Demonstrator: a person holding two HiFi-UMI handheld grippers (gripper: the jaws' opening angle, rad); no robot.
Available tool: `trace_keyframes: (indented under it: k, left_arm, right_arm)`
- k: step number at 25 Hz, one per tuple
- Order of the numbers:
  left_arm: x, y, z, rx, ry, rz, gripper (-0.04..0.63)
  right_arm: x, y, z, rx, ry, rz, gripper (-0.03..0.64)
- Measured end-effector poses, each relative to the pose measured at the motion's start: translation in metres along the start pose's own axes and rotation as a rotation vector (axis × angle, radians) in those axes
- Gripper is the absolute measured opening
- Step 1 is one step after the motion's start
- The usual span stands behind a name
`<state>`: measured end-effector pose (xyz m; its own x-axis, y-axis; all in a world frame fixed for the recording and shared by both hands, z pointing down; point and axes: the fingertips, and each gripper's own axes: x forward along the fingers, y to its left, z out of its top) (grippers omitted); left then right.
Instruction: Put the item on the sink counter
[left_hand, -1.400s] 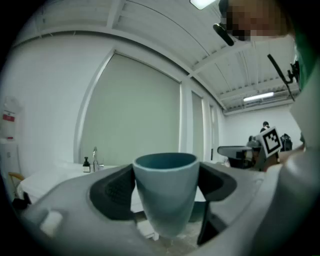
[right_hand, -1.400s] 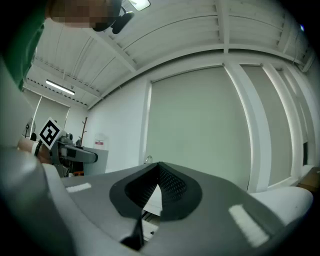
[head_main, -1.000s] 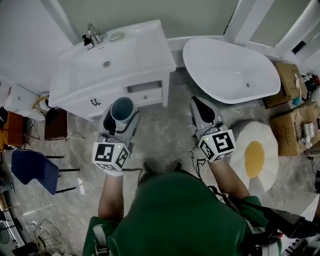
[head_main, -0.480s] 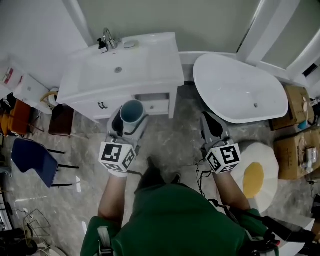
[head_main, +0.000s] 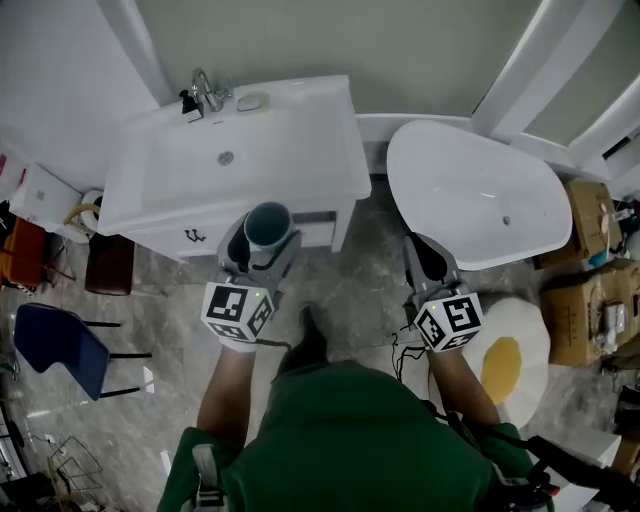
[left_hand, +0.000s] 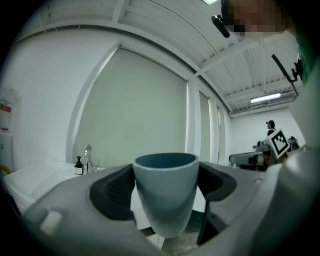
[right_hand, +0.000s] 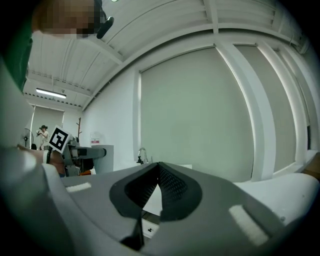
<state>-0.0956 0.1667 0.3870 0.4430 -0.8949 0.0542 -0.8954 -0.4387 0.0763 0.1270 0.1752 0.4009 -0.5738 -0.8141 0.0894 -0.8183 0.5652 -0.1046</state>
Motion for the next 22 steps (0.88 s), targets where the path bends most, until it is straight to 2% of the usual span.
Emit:
trace_keyframes:
  k: [4,11,22]
  left_arm:
    - [0.044,0.05,-0.004,0.006,0.027,-0.018,0.377]
    - [0.098,0.105,0.005,0.018,0.024,-0.071,0.379]
    - [0.187,0.129,0.007,0.028,0.029,-0.106,0.379]
  right_arm:
    - [0.055,-0.015,0.007,-0.002,0.017,-0.04,-0.002]
    - [0.124,-0.024,0.019,-0.003,0.019,-0.087,-0.002]
    - [0.196,-0.076,0.011,0.001,0.074,-0.089,-0.002]
